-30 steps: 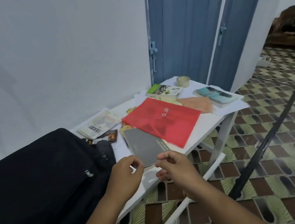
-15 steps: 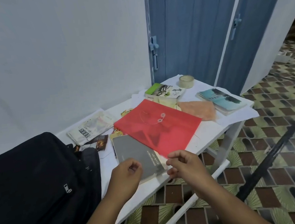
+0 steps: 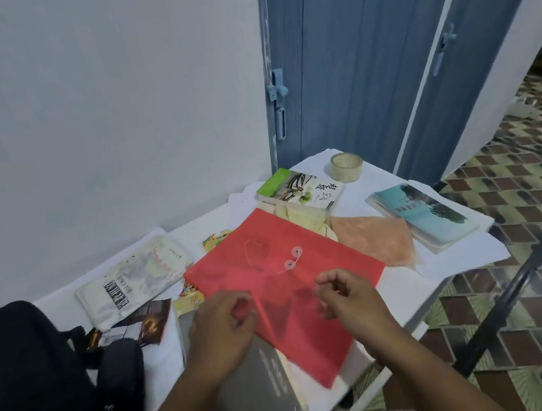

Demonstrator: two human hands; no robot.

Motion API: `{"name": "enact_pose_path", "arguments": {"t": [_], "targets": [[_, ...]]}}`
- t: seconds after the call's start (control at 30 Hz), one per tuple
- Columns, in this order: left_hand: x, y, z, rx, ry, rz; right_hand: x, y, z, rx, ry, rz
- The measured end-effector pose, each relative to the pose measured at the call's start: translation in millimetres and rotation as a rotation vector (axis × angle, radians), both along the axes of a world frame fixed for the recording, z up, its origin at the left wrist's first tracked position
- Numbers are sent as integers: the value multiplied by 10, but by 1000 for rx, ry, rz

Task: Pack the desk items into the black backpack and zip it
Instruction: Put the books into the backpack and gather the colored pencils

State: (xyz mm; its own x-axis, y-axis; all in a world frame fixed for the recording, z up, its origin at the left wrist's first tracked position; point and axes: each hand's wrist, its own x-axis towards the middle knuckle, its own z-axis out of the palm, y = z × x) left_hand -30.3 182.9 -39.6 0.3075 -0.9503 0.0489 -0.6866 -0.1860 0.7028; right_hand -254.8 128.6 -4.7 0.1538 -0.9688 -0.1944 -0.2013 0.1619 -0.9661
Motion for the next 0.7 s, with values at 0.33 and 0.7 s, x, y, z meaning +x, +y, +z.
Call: {"name": "enact_pose_path", "arguments": {"t": [0.33,0.7], "targets": [[-179,-890,-56,250,-163,726,-230,-1529,-240,-349,949,327],[-245,-924,136,-381,884,1041,-298,-2164,-216,-151,540,626]]}}
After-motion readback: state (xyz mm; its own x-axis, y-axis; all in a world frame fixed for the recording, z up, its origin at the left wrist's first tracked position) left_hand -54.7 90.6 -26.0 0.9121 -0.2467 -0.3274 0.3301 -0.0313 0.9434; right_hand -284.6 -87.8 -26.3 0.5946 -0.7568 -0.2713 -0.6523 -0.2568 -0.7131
